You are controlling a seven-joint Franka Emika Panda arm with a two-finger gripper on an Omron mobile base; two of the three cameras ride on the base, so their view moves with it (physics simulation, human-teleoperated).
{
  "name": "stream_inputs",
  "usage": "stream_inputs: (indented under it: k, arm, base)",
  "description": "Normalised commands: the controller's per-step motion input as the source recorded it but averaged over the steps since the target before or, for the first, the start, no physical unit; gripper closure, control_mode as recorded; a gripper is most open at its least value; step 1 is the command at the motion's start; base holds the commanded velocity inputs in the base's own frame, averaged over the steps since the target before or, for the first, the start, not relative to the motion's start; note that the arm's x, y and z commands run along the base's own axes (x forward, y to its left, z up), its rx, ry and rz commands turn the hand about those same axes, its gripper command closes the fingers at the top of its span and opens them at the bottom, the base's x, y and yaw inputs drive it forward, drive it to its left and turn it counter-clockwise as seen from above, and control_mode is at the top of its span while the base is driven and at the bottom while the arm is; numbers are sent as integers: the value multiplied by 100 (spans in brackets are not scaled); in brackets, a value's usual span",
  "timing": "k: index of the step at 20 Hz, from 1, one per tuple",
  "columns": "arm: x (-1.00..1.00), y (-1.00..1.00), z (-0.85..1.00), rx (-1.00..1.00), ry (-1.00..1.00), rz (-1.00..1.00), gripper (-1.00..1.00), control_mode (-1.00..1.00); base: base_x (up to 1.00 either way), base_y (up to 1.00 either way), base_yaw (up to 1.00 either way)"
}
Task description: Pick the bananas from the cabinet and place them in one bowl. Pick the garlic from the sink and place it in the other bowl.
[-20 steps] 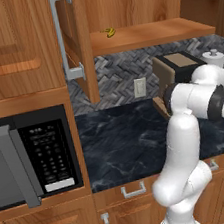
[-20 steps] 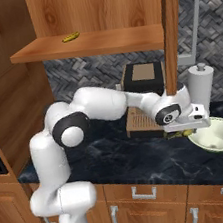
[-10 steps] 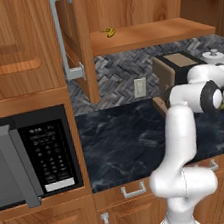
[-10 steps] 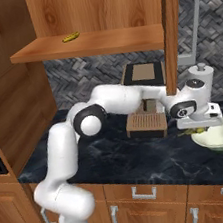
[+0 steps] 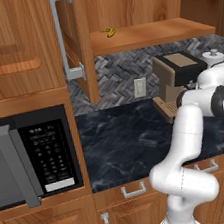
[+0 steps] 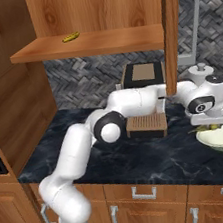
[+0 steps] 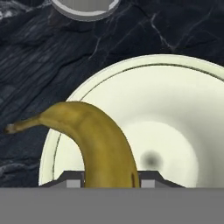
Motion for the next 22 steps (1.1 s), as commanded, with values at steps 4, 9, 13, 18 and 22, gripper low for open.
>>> stream_inputs:
  k: [4, 9, 13, 18, 22]
  arm:
    - [0, -26, -24, 0, 0, 0, 100, -100]
    - [0, -21, -22, 0, 0, 0, 100, -100]
    - [0, -13, -15, -1, 0, 0, 100, -100]
    - [0, 0, -15, -4, 0, 0, -100, -100]
    - [5, 0, 0, 0, 0, 0, -100, -100]
  base:
    - [0, 0, 0]
    - [0, 0, 0]
    - [0, 0, 0]
    - [0, 0, 0]
    - [0, 0, 0]
